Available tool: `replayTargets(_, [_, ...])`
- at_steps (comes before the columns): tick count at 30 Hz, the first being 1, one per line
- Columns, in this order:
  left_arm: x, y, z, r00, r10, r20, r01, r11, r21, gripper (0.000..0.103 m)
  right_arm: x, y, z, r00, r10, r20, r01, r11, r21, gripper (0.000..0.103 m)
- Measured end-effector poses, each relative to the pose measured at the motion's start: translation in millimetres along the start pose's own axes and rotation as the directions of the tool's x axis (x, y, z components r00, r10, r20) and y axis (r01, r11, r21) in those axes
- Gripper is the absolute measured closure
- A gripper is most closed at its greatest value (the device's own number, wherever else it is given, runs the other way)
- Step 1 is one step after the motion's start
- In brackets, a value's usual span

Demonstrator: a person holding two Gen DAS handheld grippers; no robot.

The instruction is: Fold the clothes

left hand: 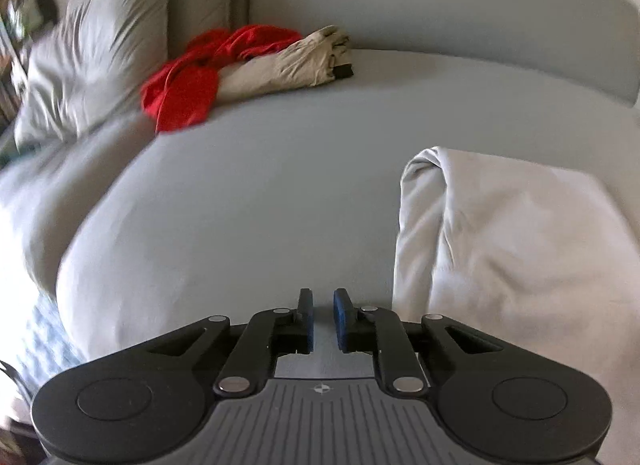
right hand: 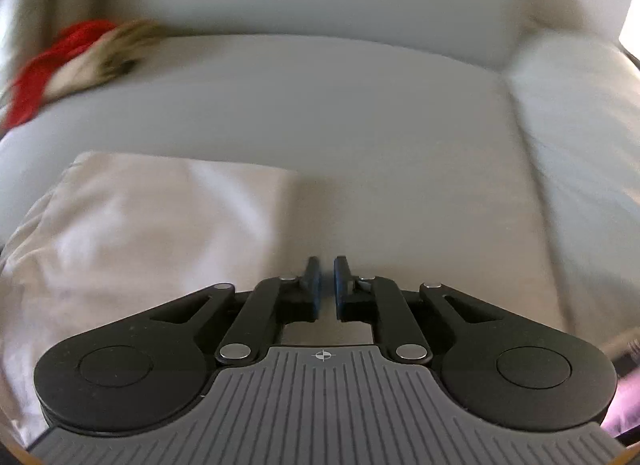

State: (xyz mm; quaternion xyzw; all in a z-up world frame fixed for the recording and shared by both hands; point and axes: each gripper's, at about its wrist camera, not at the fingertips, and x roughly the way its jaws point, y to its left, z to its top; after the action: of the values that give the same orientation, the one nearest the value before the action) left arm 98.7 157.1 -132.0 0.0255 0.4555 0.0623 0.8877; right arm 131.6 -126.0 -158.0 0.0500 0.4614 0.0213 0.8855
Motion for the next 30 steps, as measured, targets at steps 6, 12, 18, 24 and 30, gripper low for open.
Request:
replayTargets(6, [-42, -22, -33, 0.967, -0.248, 0.053, 0.246, 0.968, 0.046, 0.088, -49, 7, -27, 0.960, 0.258, -0.104, -0.260, 0.966, -0.004, 0.088])
replayTargets(12, [-33, -50, -58, 0.976, -0.216, 0.018, 0.212, 0.969, 0.126, 0.084, -50, 61, -58, 0.951, 0.239, -0.194, -0.278, 0.937, -0.210, 0.088])
replayTargets(18, [-50, -17, -54, 0.995, -0.089, -0.046, 0.094, 0.988, 0.119, 0.085, -67, 48, -68, 0.985, 0.058, -0.163, -0.099, 0.961, -0.257, 0.087])
replayTargets(24, [-76, -9, -55, 0.955, -0.291, 0.052, 0.291, 0.957, 0.005, 0.086, -101, 24, -71, 0.982, 0.169, -0.086, -0.177, 0.980, -0.088, 0.080])
replayTargets(30, [-44, -40, -64, 0.955, -0.298, 0.001, 0.297, 0.954, 0.047, 0.086, -93, 66, -87, 0.940, 0.330, -0.089, -0.339, 0.933, -0.119, 0.082])
